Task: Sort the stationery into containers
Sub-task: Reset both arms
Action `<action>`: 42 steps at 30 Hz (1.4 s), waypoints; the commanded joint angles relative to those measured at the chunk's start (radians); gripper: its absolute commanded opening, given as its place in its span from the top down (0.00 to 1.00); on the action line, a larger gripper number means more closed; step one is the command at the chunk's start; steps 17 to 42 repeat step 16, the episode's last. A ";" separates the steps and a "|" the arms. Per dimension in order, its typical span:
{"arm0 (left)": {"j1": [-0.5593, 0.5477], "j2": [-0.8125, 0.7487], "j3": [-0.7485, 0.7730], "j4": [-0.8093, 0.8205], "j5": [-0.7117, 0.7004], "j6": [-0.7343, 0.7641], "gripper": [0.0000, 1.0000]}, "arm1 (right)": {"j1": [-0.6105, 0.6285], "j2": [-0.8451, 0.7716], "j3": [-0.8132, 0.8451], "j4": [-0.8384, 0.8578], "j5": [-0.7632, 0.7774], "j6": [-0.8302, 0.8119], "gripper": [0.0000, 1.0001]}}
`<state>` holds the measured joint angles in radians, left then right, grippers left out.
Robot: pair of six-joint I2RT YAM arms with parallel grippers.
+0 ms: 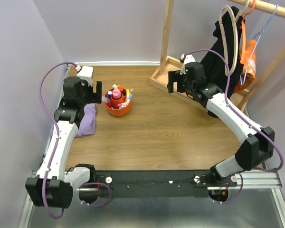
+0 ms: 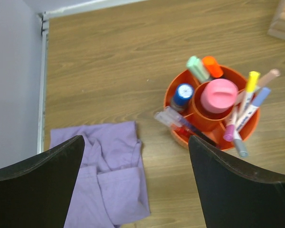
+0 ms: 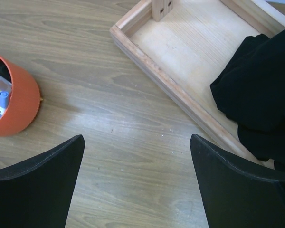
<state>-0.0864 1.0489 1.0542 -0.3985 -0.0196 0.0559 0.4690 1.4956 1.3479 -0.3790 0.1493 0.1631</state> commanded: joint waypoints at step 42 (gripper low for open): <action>0.112 0.028 -0.091 0.145 0.129 -0.037 0.01 | -0.004 0.083 0.126 -0.035 0.108 -0.112 0.00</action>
